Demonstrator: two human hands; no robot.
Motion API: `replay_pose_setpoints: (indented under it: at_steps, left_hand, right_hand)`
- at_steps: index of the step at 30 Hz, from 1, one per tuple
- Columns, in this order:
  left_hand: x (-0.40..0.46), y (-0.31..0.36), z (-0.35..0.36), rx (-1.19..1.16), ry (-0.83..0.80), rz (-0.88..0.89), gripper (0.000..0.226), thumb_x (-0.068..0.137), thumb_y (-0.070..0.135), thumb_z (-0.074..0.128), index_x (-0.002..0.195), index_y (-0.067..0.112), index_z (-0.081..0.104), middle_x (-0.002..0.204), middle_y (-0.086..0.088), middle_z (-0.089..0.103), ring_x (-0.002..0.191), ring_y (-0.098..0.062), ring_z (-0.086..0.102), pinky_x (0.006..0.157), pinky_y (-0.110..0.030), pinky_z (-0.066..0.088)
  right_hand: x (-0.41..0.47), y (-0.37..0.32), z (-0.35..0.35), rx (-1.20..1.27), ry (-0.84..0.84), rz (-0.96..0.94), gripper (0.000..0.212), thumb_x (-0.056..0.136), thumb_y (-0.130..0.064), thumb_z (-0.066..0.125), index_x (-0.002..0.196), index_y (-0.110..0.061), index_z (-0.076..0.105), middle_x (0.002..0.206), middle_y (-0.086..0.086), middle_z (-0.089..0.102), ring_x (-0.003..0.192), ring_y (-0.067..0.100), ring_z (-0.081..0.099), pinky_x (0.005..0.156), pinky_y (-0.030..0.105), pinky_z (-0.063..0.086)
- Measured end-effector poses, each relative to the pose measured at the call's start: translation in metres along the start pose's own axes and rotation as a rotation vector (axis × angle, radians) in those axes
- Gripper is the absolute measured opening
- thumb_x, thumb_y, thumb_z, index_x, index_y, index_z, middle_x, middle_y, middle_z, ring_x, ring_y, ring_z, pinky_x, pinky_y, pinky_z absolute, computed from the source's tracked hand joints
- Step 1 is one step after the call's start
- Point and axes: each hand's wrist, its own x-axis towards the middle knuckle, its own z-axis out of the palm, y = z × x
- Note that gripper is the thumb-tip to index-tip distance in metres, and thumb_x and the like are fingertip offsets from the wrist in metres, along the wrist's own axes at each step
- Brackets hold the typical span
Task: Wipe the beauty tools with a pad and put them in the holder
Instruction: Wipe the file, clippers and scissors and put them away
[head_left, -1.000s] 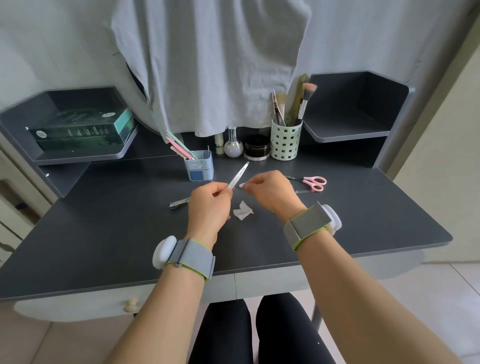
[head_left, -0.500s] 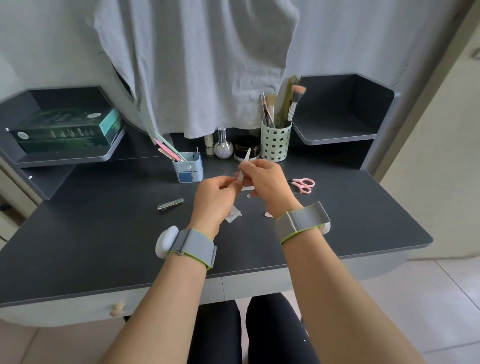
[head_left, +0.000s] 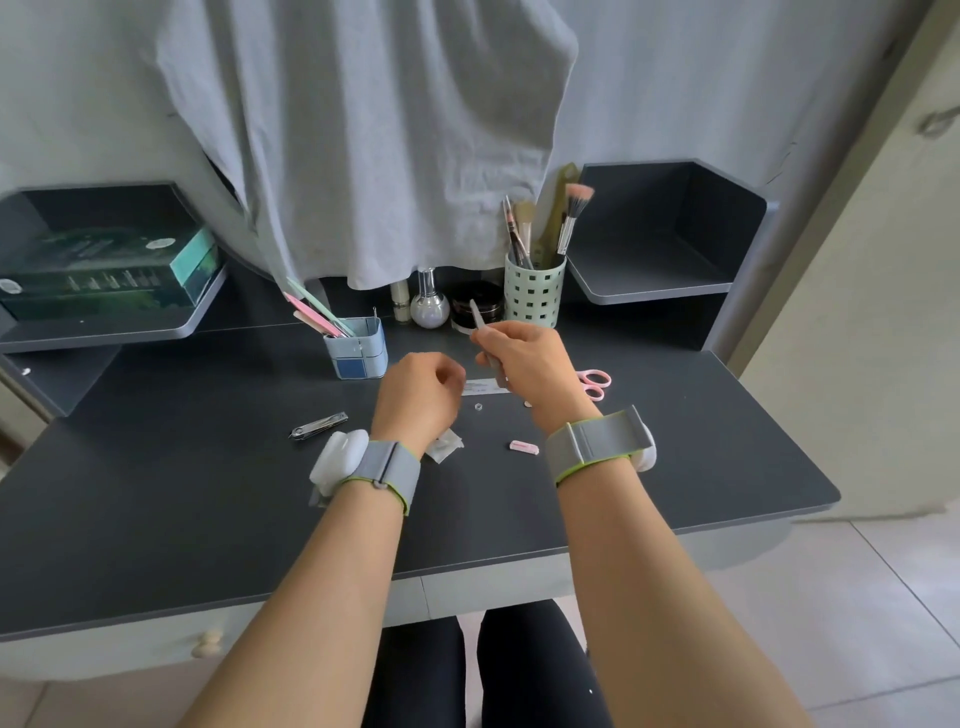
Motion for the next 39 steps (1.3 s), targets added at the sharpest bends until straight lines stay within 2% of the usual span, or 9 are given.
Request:
replay_pose_setpoints:
  at_steps: [3, 8, 13, 17, 21, 27, 30, 34, 39]
  left_hand:
    - [0.007, 0.002, 0.004, 0.107, -0.045, 0.026, 0.018, 0.091, 0.022, 0.06, 0.09, 0.026, 0.077, 0.095, 0.005, 0.075, 0.096, -0.021, 0.065, 0.082, -0.033, 0.054]
    - [0.009, 0.003, 0.011, 0.208, -0.106, 0.025, 0.019, 0.085, 0.019, 0.06, 0.078, 0.028, 0.076, 0.086, 0.005, 0.073, 0.089, -0.021, 0.065, 0.075, -0.032, 0.054]
    - [0.01, 0.004, 0.023, 0.305, -0.135, 0.007, 0.011, 0.084, 0.026, 0.064, 0.085, 0.026, 0.075, 0.094, 0.004, 0.07, 0.091, -0.024, 0.064, 0.071, -0.029, 0.049]
    - [0.009, 0.005, 0.028, 0.423, -0.117, 0.03, 0.014, 0.088, 0.025, 0.058, 0.081, 0.023, 0.069, 0.09, -0.002, 0.069, 0.084, -0.028, 0.065, 0.066, -0.029, 0.048]
    - [0.006, 0.008, 0.029, 0.469, -0.056, 0.106, 0.02, 0.093, 0.022, 0.051, 0.087, 0.016, 0.069, 0.096, -0.008, 0.068, 0.09, -0.032, 0.064, 0.073, -0.038, 0.054]
    - [0.016, 0.013, -0.002, -0.191, 0.099, -0.016, 0.015, 0.09, 0.018, 0.063, 0.083, 0.025, 0.074, 0.084, 0.008, 0.073, 0.081, -0.011, 0.066, 0.074, -0.027, 0.051]
    - [0.016, 0.019, -0.024, -0.498, 0.101, -0.101, 0.01, 0.092, 0.017, 0.065, 0.088, 0.023, 0.073, 0.086, 0.003, 0.075, 0.073, -0.008, 0.062, 0.068, -0.024, 0.048]
    - [0.014, 0.016, -0.037, -0.636, 0.095, -0.138, 0.012, 0.094, 0.015, 0.063, 0.101, 0.014, 0.074, 0.089, 0.001, 0.074, 0.076, -0.01, 0.058, 0.063, -0.022, 0.047]
    - [0.01, 0.011, -0.041, -0.661, 0.115, -0.146, 0.014, 0.095, 0.014, 0.061, 0.101, 0.014, 0.074, 0.09, -0.001, 0.074, 0.077, -0.011, 0.058, 0.064, -0.023, 0.048]
  right_hand:
    - [0.002, -0.003, 0.0, 0.006, -0.008, -0.025, 0.016, 0.092, -0.029, 0.065, 0.096, -0.02, 0.078, 0.062, -0.01, 0.067, 0.061, 0.009, 0.052, 0.063, 0.027, 0.041]
    - [0.001, -0.002, -0.005, -0.007, 0.007, -0.021, 0.017, 0.094, -0.028, 0.064, 0.099, -0.02, 0.078, 0.071, -0.007, 0.067, 0.057, 0.004, 0.048, 0.062, 0.024, 0.039]
    - [0.001, 0.001, -0.009, -0.019, 0.03, 0.001, 0.017, 0.094, -0.032, 0.065, 0.1, -0.024, 0.078, 0.076, -0.01, 0.069, 0.073, 0.004, 0.057, 0.068, 0.023, 0.044]
    - [0.001, 0.003, -0.007, -0.03, 0.028, 0.021, 0.016, 0.093, -0.034, 0.065, 0.099, -0.026, 0.078, 0.076, -0.011, 0.07, 0.073, 0.005, 0.057, 0.064, 0.023, 0.042]
    - [-0.002, 0.007, -0.007, -0.03, 0.024, 0.046, 0.015, 0.092, -0.032, 0.065, 0.095, -0.025, 0.078, 0.078, -0.009, 0.073, 0.069, 0.005, 0.057, 0.062, 0.024, 0.042]
    - [-0.003, 0.011, 0.0, 0.006, 0.002, 0.002, 0.019, 0.089, -0.032, 0.064, 0.086, -0.019, 0.078, 0.073, -0.007, 0.073, 0.067, 0.008, 0.055, 0.069, 0.029, 0.045]
    - [-0.003, 0.008, 0.003, -0.011, -0.01, -0.009, 0.018, 0.091, -0.033, 0.065, 0.086, -0.02, 0.077, 0.078, -0.004, 0.075, 0.069, 0.007, 0.057, 0.071, 0.027, 0.048]
    - [-0.006, 0.002, 0.012, -0.067, -0.038, -0.048, 0.016, 0.092, -0.03, 0.064, 0.085, -0.02, 0.076, 0.08, -0.004, 0.075, 0.071, 0.006, 0.058, 0.073, 0.025, 0.048]
    - [-0.009, -0.003, 0.017, -0.086, -0.043, -0.069, 0.015, 0.093, -0.028, 0.063, 0.089, -0.02, 0.075, 0.083, -0.004, 0.076, 0.073, 0.008, 0.059, 0.076, 0.029, 0.05]
